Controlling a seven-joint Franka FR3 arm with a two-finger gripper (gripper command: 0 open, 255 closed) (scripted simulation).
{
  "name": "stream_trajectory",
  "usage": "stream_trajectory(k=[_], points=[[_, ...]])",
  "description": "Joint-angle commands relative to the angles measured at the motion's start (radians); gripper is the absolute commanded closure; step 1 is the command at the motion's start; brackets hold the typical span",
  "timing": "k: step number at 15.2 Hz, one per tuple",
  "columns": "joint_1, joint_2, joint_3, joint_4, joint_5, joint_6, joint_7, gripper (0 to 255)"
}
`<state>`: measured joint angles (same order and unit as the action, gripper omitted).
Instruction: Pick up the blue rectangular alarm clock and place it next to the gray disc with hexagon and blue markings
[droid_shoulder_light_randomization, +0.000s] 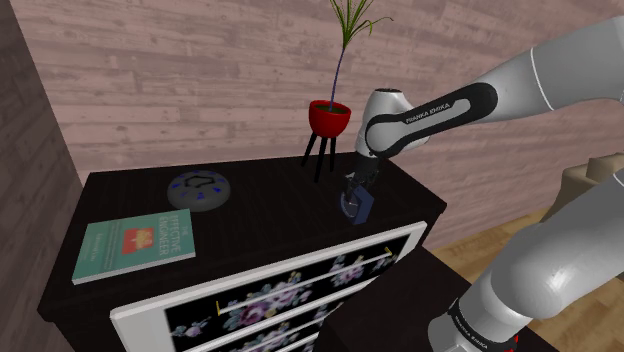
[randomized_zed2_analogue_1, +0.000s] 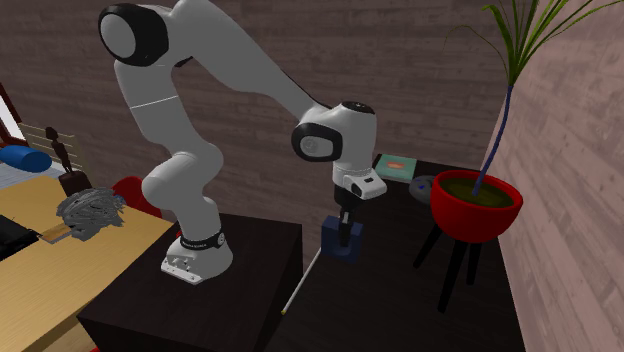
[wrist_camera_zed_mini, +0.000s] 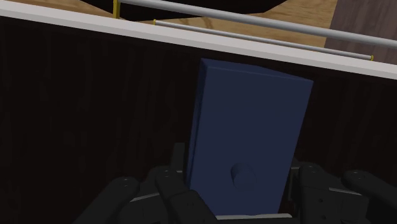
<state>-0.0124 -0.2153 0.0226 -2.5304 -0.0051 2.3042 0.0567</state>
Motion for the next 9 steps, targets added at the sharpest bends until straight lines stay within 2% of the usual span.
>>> stream_trajectory(k=[1,9], points=[[0.000,0.001,0.000,0.000,0.000,0.000,0.000,255],[0.000,-0.065,-0.001,0.054,0.002,-0.120,-0.002,255]])
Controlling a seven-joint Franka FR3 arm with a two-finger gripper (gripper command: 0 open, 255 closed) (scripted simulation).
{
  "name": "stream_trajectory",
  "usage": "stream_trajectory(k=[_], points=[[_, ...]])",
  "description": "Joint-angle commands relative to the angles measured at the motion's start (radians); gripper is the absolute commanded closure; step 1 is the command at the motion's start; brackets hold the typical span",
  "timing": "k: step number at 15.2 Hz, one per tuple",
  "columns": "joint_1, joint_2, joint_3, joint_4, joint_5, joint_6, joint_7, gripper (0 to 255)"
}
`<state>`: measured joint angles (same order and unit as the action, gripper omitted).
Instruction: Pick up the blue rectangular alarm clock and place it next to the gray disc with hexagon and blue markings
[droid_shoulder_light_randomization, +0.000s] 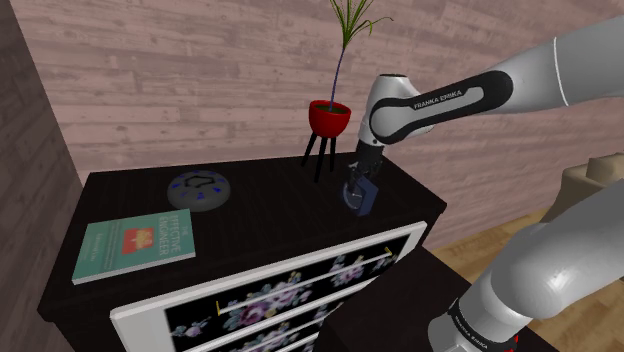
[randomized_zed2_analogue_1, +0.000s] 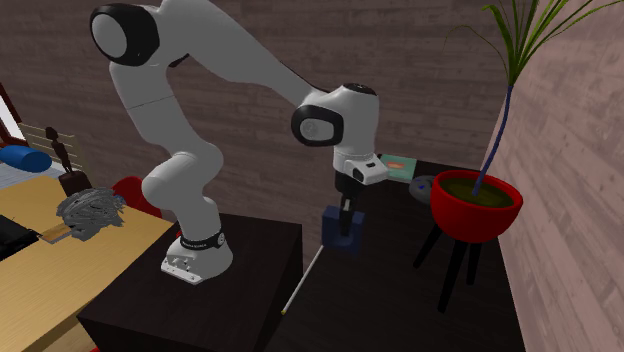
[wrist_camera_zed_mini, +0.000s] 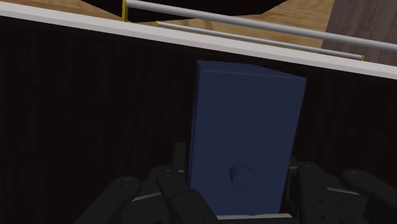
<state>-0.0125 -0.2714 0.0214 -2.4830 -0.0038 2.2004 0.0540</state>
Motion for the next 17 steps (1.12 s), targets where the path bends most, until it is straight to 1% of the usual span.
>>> stream_trajectory(k=[1,17], points=[[0.000,-0.016,0.000,0.014,0.001,-0.031,0.000,255],[0.001,-0.093,-0.001,0.166,0.002,-0.260,-0.003,255]])
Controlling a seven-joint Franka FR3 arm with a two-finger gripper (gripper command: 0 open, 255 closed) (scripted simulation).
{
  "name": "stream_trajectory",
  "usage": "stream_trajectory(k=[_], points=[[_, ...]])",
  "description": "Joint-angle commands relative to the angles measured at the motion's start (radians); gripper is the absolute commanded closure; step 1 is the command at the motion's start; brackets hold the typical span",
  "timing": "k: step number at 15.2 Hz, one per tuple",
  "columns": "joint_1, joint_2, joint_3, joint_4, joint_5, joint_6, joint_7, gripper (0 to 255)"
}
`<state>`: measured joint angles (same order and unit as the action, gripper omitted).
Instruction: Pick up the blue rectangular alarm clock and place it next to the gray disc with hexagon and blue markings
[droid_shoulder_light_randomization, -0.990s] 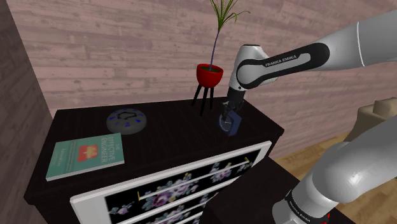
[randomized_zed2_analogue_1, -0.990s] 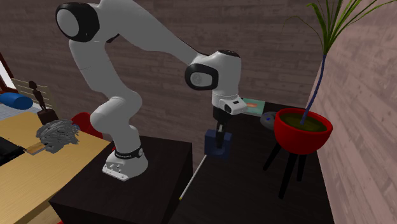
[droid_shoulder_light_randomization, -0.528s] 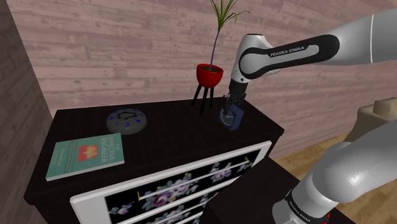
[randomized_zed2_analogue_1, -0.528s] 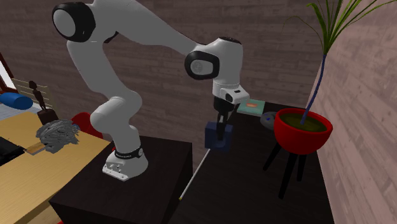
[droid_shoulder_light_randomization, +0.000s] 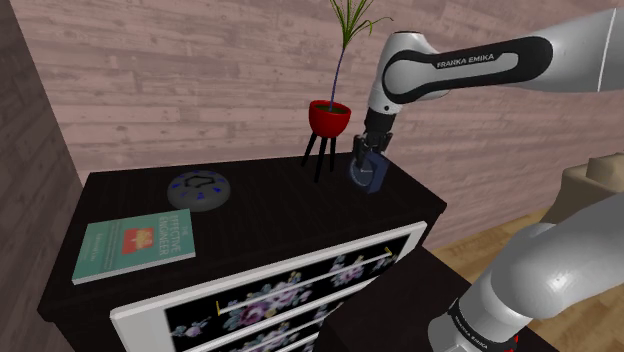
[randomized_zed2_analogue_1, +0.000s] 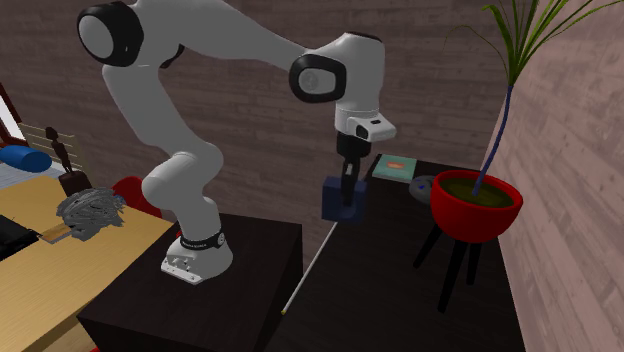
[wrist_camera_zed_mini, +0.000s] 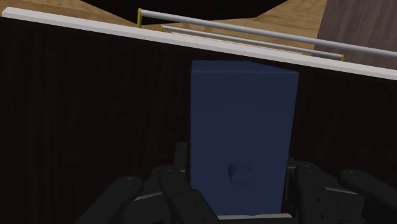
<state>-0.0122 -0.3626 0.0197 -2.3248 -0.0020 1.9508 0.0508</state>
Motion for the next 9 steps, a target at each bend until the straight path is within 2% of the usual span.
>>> stream_trajectory(k=[1,9], points=[[0.000,-0.005,0.000,0.019,0.000,-0.025,0.000,255],[0.000,-0.018,0.000,0.114,0.000,-0.132,0.000,255]])
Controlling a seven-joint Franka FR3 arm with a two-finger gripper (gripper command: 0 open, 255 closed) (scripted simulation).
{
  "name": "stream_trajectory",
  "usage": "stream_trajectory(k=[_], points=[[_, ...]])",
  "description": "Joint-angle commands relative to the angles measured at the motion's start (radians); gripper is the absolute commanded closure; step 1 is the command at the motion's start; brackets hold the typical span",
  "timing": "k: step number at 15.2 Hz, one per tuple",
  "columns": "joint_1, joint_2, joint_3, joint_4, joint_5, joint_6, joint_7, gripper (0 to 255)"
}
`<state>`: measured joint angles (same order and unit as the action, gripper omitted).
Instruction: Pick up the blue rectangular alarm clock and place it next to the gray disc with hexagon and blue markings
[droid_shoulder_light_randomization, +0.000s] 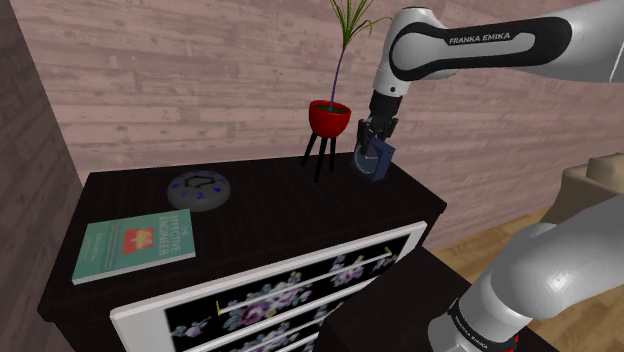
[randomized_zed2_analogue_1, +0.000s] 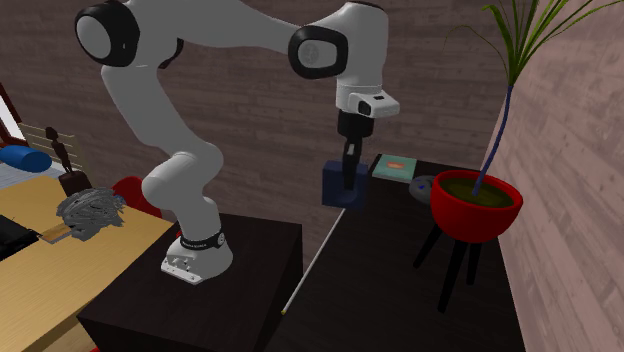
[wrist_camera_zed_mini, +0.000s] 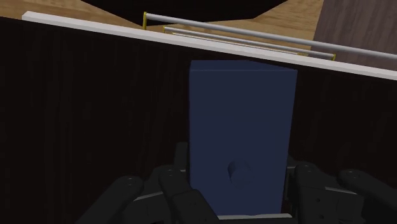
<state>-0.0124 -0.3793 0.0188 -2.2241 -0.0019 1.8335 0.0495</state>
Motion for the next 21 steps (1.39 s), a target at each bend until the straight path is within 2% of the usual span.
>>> stream_trajectory(k=[1,10,20,21], points=[[0.009,0.017,0.016,0.030,0.006,-0.014,0.023,255],[0.081,0.216,0.145,0.233,0.023,-0.017,0.220,255],[0.176,0.509,0.251,0.578,-0.036,-0.077,0.433,255],[0.176,0.508,0.250,0.564,-0.036,-0.063,0.433,255]])
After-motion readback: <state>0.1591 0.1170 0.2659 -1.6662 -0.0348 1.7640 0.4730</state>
